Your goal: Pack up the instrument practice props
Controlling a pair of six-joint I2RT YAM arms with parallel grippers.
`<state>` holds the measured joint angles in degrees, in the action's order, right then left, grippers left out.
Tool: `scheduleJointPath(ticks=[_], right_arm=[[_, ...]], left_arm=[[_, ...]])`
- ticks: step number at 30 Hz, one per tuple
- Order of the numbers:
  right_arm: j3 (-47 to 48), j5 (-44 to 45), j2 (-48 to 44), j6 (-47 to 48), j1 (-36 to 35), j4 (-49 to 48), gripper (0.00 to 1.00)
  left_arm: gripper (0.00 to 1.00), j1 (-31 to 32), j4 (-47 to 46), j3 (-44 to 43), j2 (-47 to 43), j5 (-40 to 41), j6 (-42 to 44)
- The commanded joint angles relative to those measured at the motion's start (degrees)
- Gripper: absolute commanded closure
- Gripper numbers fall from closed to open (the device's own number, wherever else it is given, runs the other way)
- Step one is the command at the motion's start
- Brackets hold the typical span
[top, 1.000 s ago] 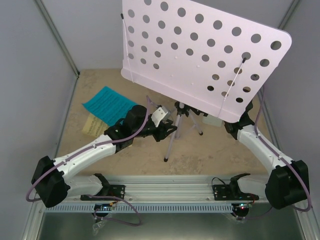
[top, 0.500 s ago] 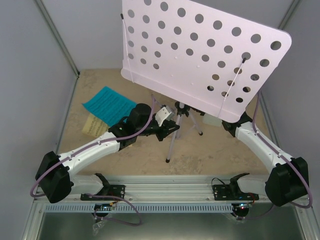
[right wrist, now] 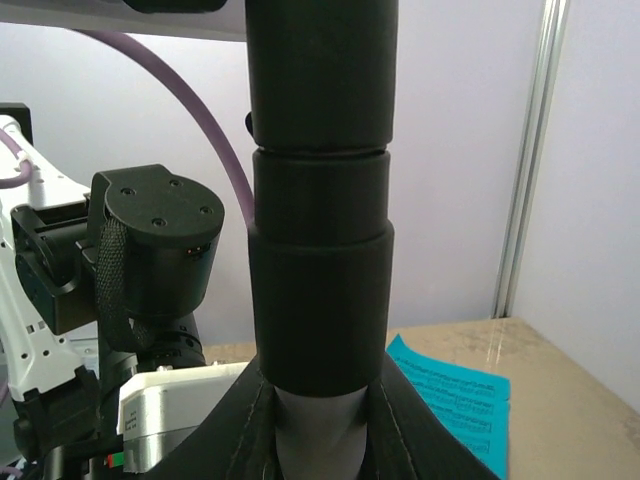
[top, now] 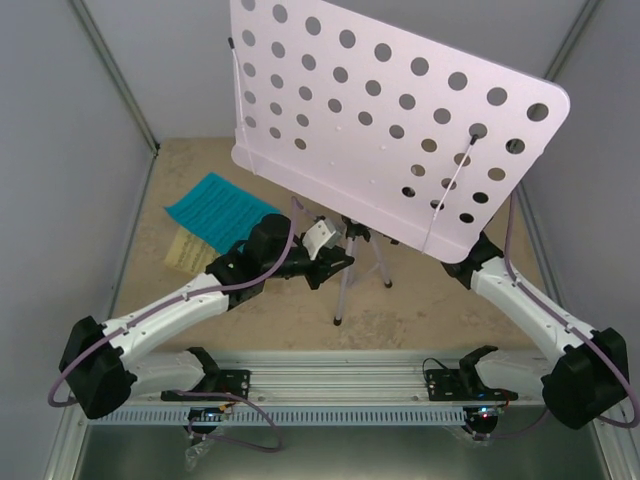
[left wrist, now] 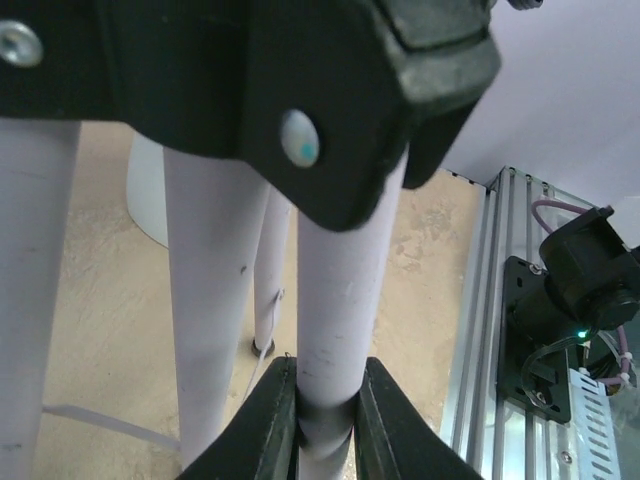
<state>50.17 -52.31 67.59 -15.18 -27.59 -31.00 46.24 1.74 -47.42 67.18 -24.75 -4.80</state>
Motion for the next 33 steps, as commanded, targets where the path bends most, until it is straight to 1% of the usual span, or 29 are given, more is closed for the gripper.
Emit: scheduleJointPath(ticks=[1, 10, 15, 18, 19, 20, 21, 23, 25, 26, 29, 31, 33], right_arm=[[-1.6, -1.7, -3.8, 2.3, -4.3, 5.9, 1.0], [-4.4, 1.4, -7.7, 5.0, -7.2, 9.6, 0.99], [-7.8, 2.1, -9.7, 4.5, -7.7, 7.4, 1.0], [-10.0, 4.7, -11.3, 3.2, -8.2, 4.8, 0.99], [-10.7, 6.0, -12.0, 2.6, -8.4, 4.1, 0.99], [-11.5, 7.6, -12.6, 2.1, -8.4, 3.2, 0.99], [-12.1, 9.0, -13.3, 1.8, -8.4, 2.5, 1.0], [-12.7, 10.4, -14.1, 1.5, -8.5, 1.7, 1.0], [-12.8, 10.7, -14.4, 1.4, -8.4, 1.4, 0.99], [-12.8, 10.8, -14.4, 1.3, -8.5, 1.3, 0.99], [-12.6, 11.2, -13.9, 0.9, -8.5, 0.8, 0.99], [-13.0, 12.0, -13.8, 0.3, -8.4, 0.1, 1.0], [-13.5, 12.9, -13.9, -0.5, -8.5, -0.9, 1.0]], left_arm=[[1.0, -0.8, -11.6, -3.2, -5.0, 4.0, -4.4], [1.0, -0.7, -16.9, -4.2, -6.9, 5.0, -6.1], [1.0, 0.7, -20.6, -2.1, -7.1, 6.9, -7.2], [1.0, 2.6, -22.1, -0.3, -6.7, 9.3, -7.5], [0.95, 3.3, -22.9, 0.9, -6.9, 10.7, -7.4], [0.81, 3.9, -24.1, 2.5, -7.1, 12.0, -7.1], [0.73, 4.3, -25.5, 4.1, -7.5, 13.5, -7.0], [0.6, 4.5, -28.5, 7.6, -7.9, 15.3, -7.1], [0.44, 4.6, -30.3, 10.0, -7.7, 16.6, -7.1], [0.35, 4.6, -31.2, 10.7, -7.4, 16.7, -7.0], [0.14, 5.2, -33.4, 12.2, -6.2, 13.8, -6.6], [0.07, 6.0, -34.9, 12.7, -5.1, 11.8, -6.1], [0.03, 7.0, -36.2, 13.4, -4.1, 11.5, -5.5]])
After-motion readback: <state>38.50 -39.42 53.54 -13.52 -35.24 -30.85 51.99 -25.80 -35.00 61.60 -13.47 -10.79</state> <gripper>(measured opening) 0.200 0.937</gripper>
